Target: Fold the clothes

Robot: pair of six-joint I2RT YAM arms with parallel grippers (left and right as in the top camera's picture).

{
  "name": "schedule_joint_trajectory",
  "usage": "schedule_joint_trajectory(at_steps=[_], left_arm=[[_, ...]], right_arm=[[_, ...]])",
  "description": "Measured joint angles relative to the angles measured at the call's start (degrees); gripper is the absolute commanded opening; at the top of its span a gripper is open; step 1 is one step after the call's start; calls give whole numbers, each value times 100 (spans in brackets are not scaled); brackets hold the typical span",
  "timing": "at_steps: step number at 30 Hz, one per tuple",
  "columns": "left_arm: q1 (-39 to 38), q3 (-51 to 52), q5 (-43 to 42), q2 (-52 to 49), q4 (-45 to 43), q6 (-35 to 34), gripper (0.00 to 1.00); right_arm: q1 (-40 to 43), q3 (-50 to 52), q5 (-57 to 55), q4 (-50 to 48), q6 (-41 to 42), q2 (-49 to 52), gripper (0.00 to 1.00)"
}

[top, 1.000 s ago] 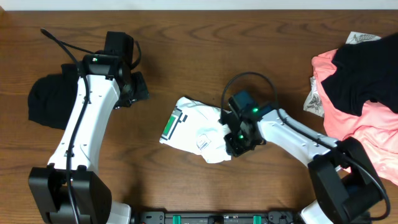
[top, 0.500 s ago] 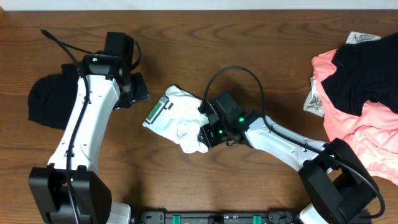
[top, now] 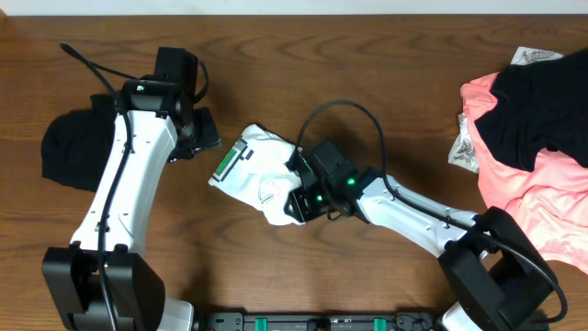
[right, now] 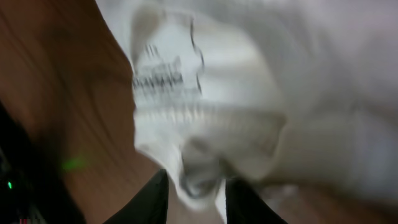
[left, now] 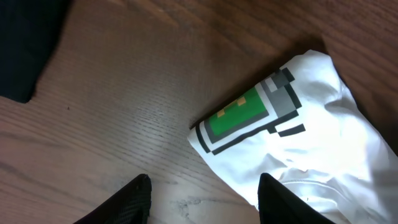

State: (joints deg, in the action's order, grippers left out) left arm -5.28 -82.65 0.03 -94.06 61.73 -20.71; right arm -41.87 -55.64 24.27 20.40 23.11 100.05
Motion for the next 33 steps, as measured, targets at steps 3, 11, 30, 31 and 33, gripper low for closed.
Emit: schedule_joint_trajectory(at_steps=[3,11,30,31,33], left_arm=[[0,0,0,0,2,0,56],[0,0,0,0,0,0,56],[0,0,0,0,2,0,56],[0,0,0,0,2,0,56],[0,0,-2,0,4,-2,56]], right_arm=[[-2,0,-39,553,-120,-26,32],[-2,0,-573,1248,-634,-170,33],[7,-76,-881,1034,-1062,306,23],[4,-79,-852,929,-1073,323,24],[4,-81,-782,684,-1082,358,24]])
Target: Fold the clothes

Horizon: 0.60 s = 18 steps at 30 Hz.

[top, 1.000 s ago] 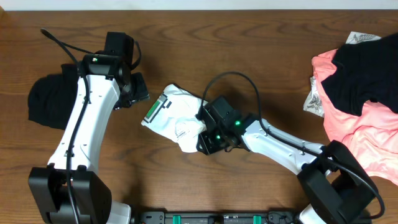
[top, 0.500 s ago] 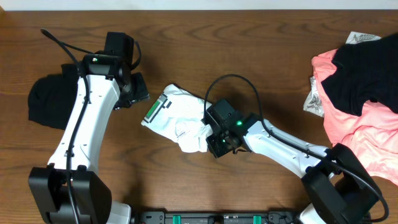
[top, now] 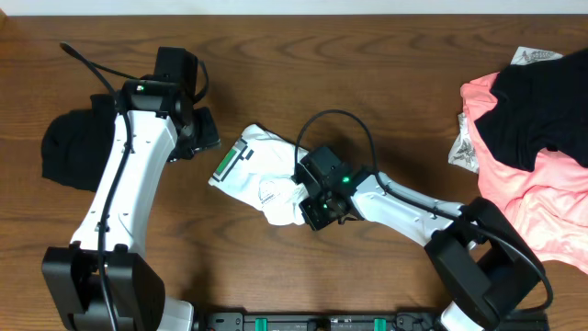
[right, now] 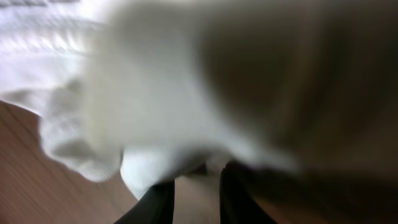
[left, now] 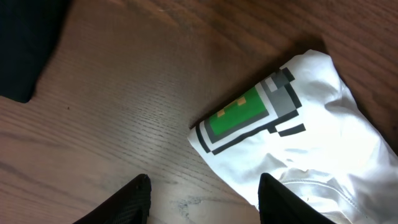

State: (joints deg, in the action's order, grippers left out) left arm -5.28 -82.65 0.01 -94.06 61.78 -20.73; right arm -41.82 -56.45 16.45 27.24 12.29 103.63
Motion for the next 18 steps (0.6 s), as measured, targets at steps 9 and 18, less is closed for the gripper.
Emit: schedule_joint_trajectory(at_steps=[9,18], left_arm=[[0,0,-74,0,79,2,56],[0,0,-109,0,105,0,56]], right_arm=[[-164,-24,221,-1969,-20,363,25],[-240,-39,308,-3429,-11,890,28]])
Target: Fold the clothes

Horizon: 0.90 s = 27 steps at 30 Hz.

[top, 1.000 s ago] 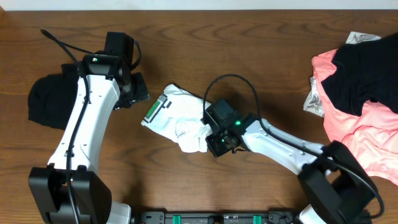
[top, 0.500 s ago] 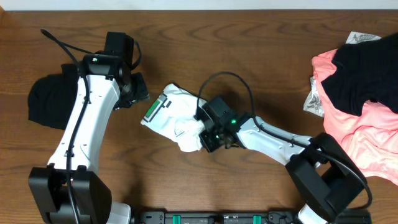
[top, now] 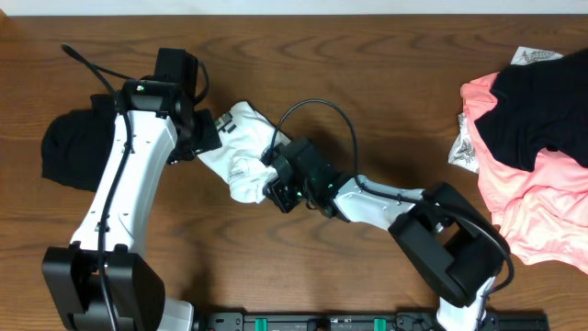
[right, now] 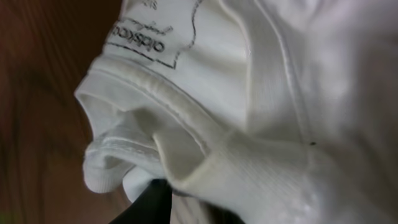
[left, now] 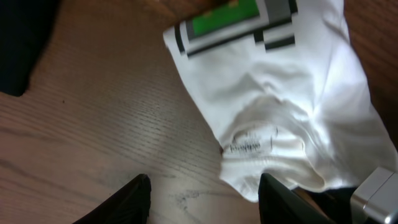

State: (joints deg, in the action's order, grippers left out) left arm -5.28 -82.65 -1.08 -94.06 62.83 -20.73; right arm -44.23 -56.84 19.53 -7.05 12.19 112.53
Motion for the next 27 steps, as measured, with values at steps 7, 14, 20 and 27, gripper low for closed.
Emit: schedule_joint_trajectory(at_steps=[7,14,20,27], left_arm=[[0,0,0,0,72,4,67],[22,0,-227,0,120,0,70],[343,0,-763,0,-37,4,72],[1095,138,-1615,2,-531,55,72]], right_arm=[[2,-7,149,-444,140,66,39],[57,-61,855,758,164,-37,41],[251,-44,645,2105,-208,-608,40],[396,-385,-210,2544,-789,-1862,20]])
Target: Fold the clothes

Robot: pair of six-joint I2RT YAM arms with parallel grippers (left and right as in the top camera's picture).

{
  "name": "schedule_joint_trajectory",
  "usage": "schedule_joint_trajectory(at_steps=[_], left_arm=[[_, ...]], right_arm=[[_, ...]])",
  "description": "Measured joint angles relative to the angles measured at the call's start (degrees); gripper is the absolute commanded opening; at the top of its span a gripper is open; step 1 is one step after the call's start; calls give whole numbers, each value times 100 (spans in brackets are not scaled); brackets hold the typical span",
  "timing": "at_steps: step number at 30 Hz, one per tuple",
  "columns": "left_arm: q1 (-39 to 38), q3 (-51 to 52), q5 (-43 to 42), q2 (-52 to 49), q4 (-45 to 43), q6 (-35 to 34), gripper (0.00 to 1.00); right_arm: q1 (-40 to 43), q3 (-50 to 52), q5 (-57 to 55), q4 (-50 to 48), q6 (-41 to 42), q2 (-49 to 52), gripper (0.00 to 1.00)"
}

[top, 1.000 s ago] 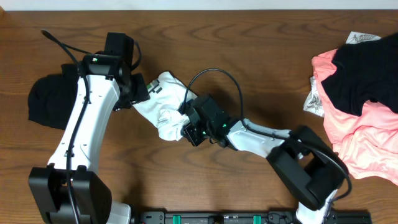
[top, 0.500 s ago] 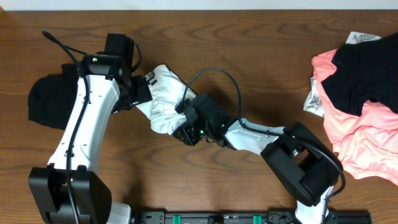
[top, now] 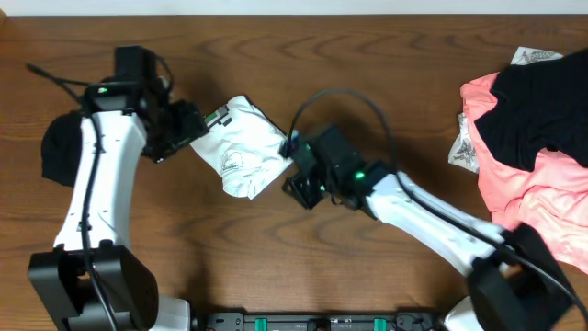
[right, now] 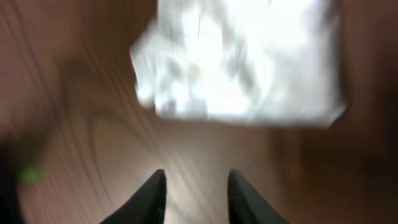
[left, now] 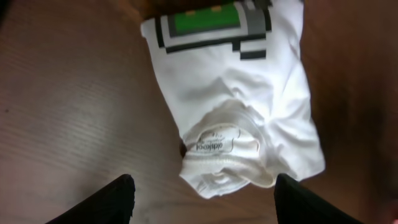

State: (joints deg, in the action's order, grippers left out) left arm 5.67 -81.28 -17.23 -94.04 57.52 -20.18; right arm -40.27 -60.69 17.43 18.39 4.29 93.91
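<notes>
A folded white shirt [top: 241, 147] with a green pixel print [left: 205, 20] lies on the wooden table [top: 303, 276], left of centre. Its collar label faces up [left: 214, 146]. My left gripper [top: 181, 127] hovers just left of the shirt, open wide, with nothing between its fingers [left: 118, 199]. My right gripper [top: 299, 181] hangs just right of the shirt, open and empty above bare wood; its view is blurred, with the shirt [right: 239, 68] ahead of the fingertips [right: 154, 190]. A folded black garment [top: 60, 152] lies at the far left.
A heap of unfolded clothes sits at the right edge: a pink piece [top: 528, 198], a black piece [top: 533, 106] on it, and a printed white one [top: 467, 147] beneath. Arm bases stand along the front edge.
My right gripper has let go of the white shirt, opened, and now sits a little to its right. My left arm has swung left and its jaws stand wider. The shirt rests in about the same place.
The white shirt lay mid-table with my right gripper shut on its near right edge and my left gripper open beside it. The shirt then stood further up and left, close to the left gripper. Now it lies free there, with both grippers off it.
</notes>
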Motion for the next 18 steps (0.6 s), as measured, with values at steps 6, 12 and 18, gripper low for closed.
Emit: schedule_joint_trajectory(at_steps=[6,12,18], left_arm=[[629,688,-1075,2,-831,98,73],[1075,1451,-1897,-144,-1641,125,73],[1113,1757,-2216,-391,-1797,223,73]], right_arm=[[345,-339,245,-575,-105,-101,17],[459,-348,391,-1182,-116,149,17],[457,-365,680,-1880,-127,1169,17]])
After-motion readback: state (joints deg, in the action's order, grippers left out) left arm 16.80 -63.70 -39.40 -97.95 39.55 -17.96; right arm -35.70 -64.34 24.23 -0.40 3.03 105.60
